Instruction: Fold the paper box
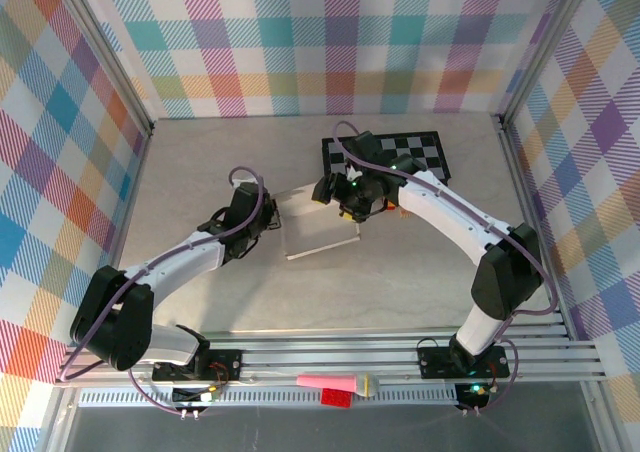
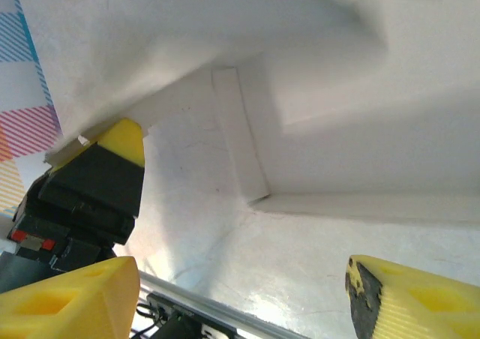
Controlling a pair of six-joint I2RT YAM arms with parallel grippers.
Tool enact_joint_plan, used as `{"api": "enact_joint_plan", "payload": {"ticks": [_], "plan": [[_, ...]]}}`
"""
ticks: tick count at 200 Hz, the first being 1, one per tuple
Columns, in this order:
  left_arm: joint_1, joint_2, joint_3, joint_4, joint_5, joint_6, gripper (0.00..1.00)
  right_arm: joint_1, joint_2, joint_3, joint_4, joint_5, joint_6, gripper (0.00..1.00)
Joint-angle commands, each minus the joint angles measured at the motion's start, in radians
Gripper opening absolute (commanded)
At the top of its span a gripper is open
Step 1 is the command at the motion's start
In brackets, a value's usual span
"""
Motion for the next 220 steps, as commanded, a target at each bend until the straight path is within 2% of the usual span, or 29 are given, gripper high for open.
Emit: {"api": "enact_joint_plan", "payload": {"ticks": [1, 21, 43, 73, 94, 116, 146, 168, 186, 203, 220], "plan": [[-0.022, -0.01, -0.025, -0.004, -0.021, 0.001, 0.0, -0.011, -0.028, -0.009, -0.046, -0.049, -0.027, 0.73], [-0.036, -0.012, -0.024, -0.01, -0.039, 0.004, 0.0, -0.032, -0.037, 0.034, -0.099, -0.061, -0.063, 0.73], [-0.04, -0.017, -0.018, -0.019, -0.05, 0.013, 0.0, -0.049, -0.069, 0.147, -0.196, 0.02, -0.142, 0.74], [-0.041, -0.014, 0.011, -0.039, -0.059, 0.051, 0.0, -0.182, -0.075, 0.231, -0.215, 0.042, -0.223, 0.72], [-0.041, -0.015, 0.03, -0.063, -0.061, 0.083, 0.0, -0.293, 0.004, 0.299, -0.172, -0.04, -0.27, 0.72], [-0.043, -0.031, 0.044, -0.088, -0.066, 0.125, 0.0, -0.347, 0.186, 0.474, -0.198, -0.126, -0.291, 0.7], [-0.043, -0.056, 0.052, -0.112, -0.076, 0.177, 0.0, -0.344, 0.47, 0.77, -0.251, -0.214, -0.296, 0.63], [-0.043, -0.059, 0.062, -0.12, -0.07, 0.221, 0.0, -0.332, 0.611, 0.9, -0.218, -0.289, -0.302, 0.6], [-0.042, -0.059, 0.072, -0.134, -0.068, 0.265, 0.0, -0.312, 0.656, 0.909, -0.173, -0.352, -0.283, 0.58], [-0.04, -0.058, 0.084, -0.151, -0.071, 0.312, 0.0, -0.288, 0.66, 0.901, -0.225, -0.362, -0.288, 0.57], [-0.038, -0.053, 0.104, -0.17, -0.066, 0.369, 0.0, -0.271, 0.589, 0.777, -0.248, -0.348, -0.283, 0.56]]}}
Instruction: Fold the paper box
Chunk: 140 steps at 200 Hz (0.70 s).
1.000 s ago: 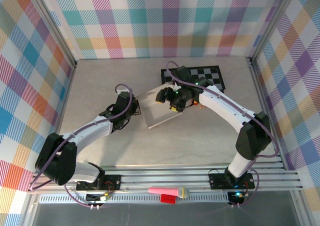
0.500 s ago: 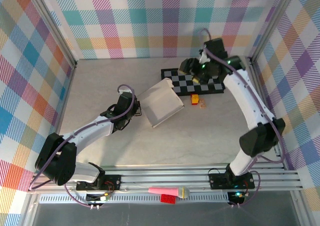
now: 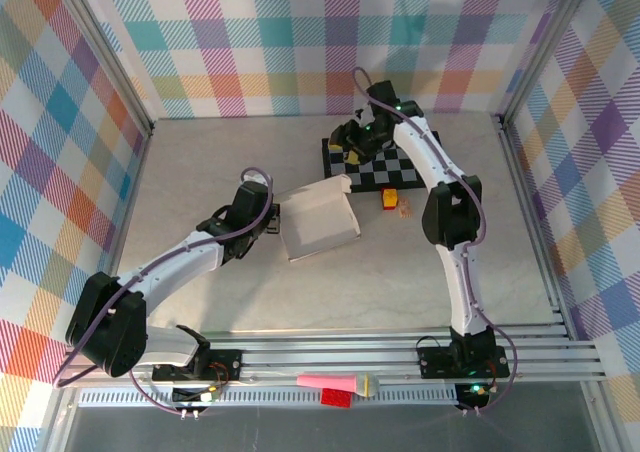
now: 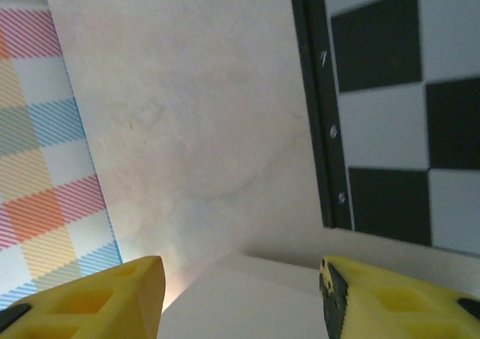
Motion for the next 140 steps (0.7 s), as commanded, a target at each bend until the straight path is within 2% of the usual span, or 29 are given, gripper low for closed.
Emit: {"api": "enact_joint_plan", "payload": {"ticks": [1, 22, 41, 85, 140], "plan": [[-0.004, -0.017, 0.049, -0.04, -0.009, 0.112, 0.0, 0.032, -0.122, -0.084, -0.039, -0.064, -0.008, 0.56], [0.003, -0.01, 0.07, -0.057, 0.003, 0.175, 0.0, 0.035, -0.299, -0.377, 0.091, -0.048, 0.056, 0.57], [0.008, 0.004, 0.087, -0.067, 0.025, 0.205, 0.0, 0.034, -0.397, -0.504, 0.097, -0.012, 0.065, 0.57], [0.01, 0.053, 0.115, -0.055, 0.057, 0.21, 0.0, 0.033, -0.436, -0.617, 0.08, -0.063, 0.077, 0.55], [0.01, 0.093, 0.134, -0.037, 0.066, 0.187, 0.0, 0.034, -0.45, -0.667, 0.047, -0.047, 0.058, 0.54]]}}
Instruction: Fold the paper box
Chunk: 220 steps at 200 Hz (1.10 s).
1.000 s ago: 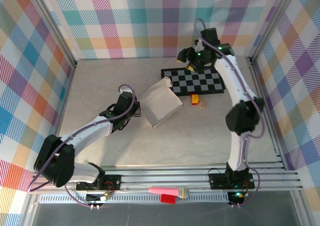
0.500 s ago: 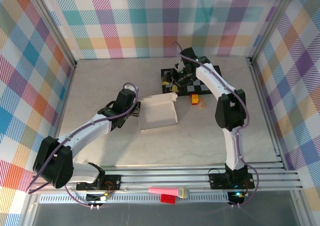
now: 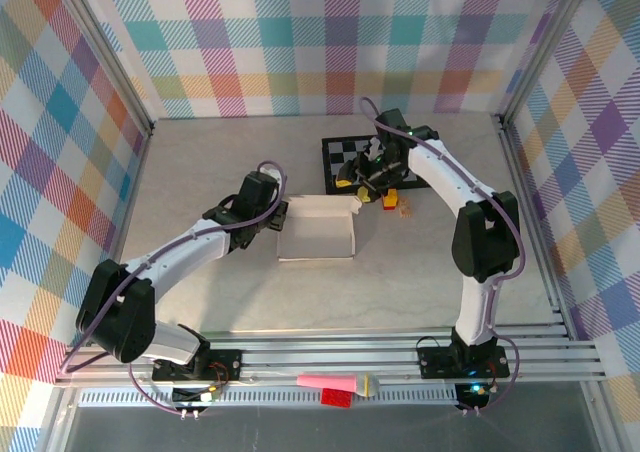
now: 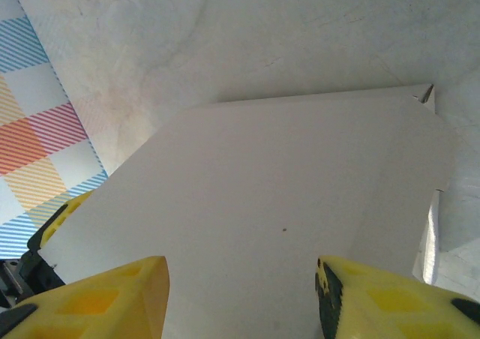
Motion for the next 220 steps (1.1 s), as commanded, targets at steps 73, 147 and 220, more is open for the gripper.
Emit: {"api": "enact_joint_plan", "payload": {"ticks": [73, 147, 220], "plan": [[0.007, 0.004, 0.019, 0.03, 0.024, -0.074, 0.0, -0.01, -0.046, -0.1, -0.063, 0.007, -0.035, 0.53], [0.007, 0.005, 0.028, 0.025, 0.034, -0.088, 0.0, -0.011, -0.061, -0.155, -0.057, -0.033, -0.004, 0.53], [0.004, -0.006, 0.015, 0.034, 0.073, -0.183, 0.0, -0.007, -0.068, -0.222, 0.081, -0.141, 0.149, 0.51]]}}
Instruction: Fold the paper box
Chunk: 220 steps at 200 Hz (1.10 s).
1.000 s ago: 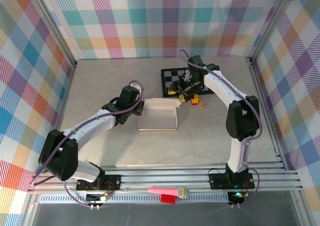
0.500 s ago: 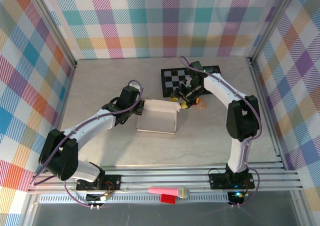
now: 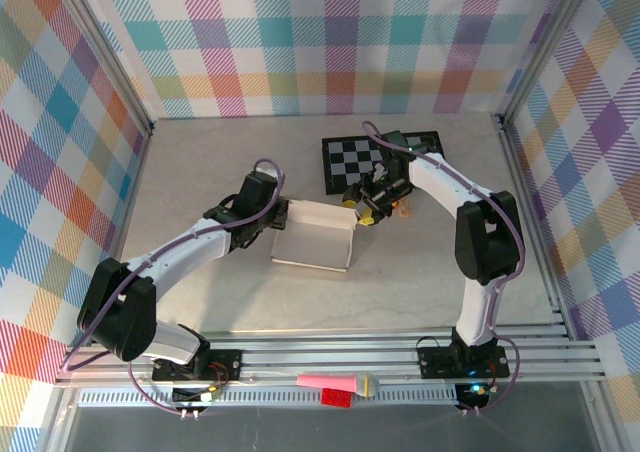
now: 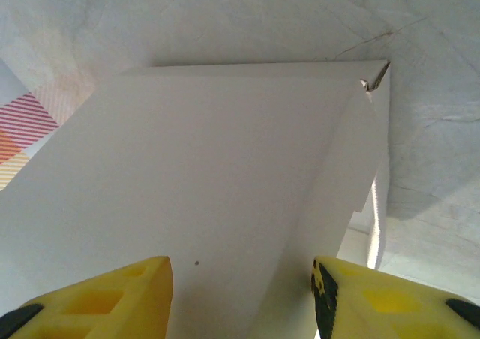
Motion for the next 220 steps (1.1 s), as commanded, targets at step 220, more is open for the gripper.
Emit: {"api": "enact_joint_plan", "payload": {"ticks": [220], "plan": [[-0.017, -0.077, -0.196, 0.225, 0.067, -0.309, 0.0, 0.054, -0.094, -0.133, 0.158, -0.003, 0.061, 0.34]]}}
